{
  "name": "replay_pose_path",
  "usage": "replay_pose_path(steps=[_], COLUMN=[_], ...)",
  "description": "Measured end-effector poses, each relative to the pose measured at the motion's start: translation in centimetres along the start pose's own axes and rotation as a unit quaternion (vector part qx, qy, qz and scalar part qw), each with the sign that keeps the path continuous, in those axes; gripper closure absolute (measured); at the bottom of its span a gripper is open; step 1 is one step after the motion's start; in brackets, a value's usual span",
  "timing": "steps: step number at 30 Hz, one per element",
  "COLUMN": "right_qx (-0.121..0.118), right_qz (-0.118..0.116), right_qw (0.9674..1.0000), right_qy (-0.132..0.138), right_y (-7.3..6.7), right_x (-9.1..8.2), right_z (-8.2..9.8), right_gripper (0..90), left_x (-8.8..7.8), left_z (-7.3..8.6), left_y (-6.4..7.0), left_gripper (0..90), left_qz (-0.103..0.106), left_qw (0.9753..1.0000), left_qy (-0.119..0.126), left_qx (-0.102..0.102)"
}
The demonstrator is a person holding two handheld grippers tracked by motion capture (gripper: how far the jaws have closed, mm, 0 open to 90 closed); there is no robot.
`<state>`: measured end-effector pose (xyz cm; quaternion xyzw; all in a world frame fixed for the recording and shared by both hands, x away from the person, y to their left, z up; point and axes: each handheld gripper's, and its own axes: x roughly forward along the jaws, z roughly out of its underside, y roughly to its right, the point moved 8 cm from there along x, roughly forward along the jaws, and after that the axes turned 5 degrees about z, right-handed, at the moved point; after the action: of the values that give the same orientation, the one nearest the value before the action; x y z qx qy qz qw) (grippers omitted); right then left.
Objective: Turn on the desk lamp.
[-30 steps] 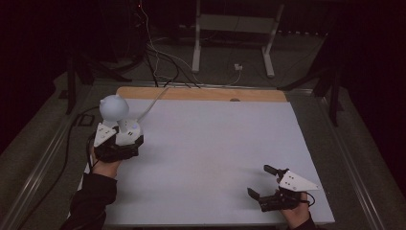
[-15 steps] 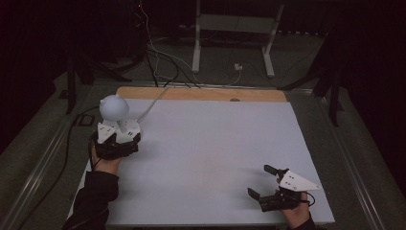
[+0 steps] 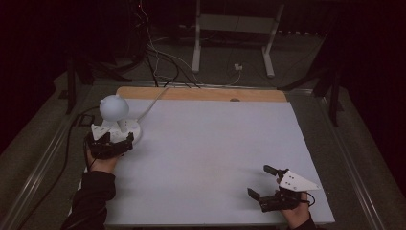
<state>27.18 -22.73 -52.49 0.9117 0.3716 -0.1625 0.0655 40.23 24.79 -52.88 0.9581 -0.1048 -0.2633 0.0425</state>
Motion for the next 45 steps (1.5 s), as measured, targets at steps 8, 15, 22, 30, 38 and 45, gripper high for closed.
replay_pose_path(steps=[8, 15, 22, 30, 38, 45], right_qx=[0.003, 0.003, 0.004, 0.006, 0.008, 0.008], right_qz=[-0.001, -0.002, -0.003, -0.005, -0.005, -0.006], right_qw=[1.0000, 1.0000, 1.0000, 1.0000, 1.0000, 0.9999], right_qy=[0.000, -0.001, -0.002, 0.000, -0.003, -0.003], right_y=[0.0, 0.0, 0.0, 0.0, 0.0, 0.0], right_x=[0.0, 0.0, 0.1, 0.0, 0.1, 0.1], right_z=[0.0, 0.1, 0.1, 0.0, 0.1, 0.2], right_gripper=[0.0, 0.0, 0.0, 0.0, 0.0, 0.0], left_x=[0.1, 0.4, 0.6, 1.0, 1.5, 1.9], left_z=[0.2, 0.6, 1.0, 1.3, 1.6, 1.8], left_y=[-0.3, -0.5, -0.5, -0.5, -0.6, -0.9], left_gripper=[21.7, 42.7, 65.8, 75.4, 85.5, 90.0], left_qz=[-0.016, -0.027, -0.029, -0.022, -0.010, 0.001], left_qw=[0.9998, 0.9993, 0.9987, 0.9982, 0.9972, 0.9972], left_qy=[-0.010, -0.019, -0.026, -0.036, -0.047, -0.048], left_qx=[0.006, 0.017, 0.032, 0.044, 0.057, 0.057])
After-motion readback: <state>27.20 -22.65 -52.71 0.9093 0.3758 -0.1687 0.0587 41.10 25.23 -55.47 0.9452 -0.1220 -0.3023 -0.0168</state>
